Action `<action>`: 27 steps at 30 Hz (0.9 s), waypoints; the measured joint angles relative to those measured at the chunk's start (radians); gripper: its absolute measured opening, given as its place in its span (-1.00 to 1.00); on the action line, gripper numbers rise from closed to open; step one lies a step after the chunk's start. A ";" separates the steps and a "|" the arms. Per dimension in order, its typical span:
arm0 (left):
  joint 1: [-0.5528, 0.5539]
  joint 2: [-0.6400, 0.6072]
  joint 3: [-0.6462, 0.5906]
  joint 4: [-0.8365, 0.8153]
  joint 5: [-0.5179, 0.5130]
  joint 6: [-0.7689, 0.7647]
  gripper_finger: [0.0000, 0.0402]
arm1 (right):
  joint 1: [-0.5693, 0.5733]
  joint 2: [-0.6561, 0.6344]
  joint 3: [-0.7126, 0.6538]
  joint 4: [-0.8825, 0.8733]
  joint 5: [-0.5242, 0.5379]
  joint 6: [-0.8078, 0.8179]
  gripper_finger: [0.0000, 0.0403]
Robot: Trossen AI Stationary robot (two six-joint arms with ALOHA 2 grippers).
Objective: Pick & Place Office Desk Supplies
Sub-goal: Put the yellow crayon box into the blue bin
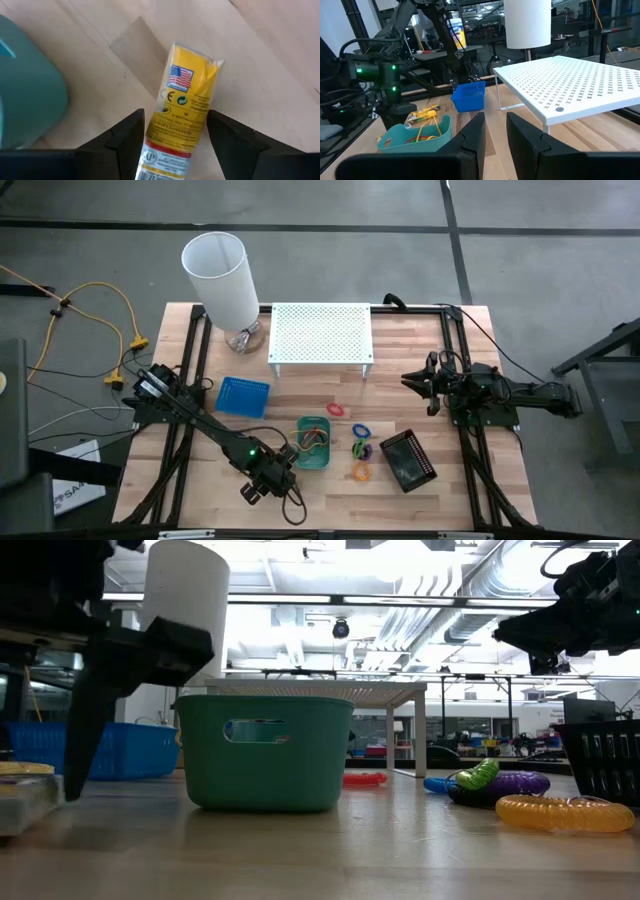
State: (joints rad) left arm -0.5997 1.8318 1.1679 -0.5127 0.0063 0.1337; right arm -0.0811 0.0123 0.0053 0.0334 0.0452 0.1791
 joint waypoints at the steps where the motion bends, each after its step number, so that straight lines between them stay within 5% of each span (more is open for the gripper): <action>1: 0.001 0.001 0.000 0.005 -0.001 0.000 0.02 | 0.000 0.000 0.000 0.000 0.000 0.000 -0.67; 11: 0.001 0.003 0.000 0.000 -0.003 -0.027 -0.02 | 0.000 0.000 0.000 0.000 0.000 0.000 -0.67; 27: 0.001 0.003 0.000 -0.002 -0.003 -0.029 -0.37 | 0.000 0.000 0.000 0.000 0.000 0.000 -0.67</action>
State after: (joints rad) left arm -0.5987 1.8343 1.1679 -0.5152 0.0032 0.1043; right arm -0.0811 0.0123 0.0055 0.0334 0.0452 0.1791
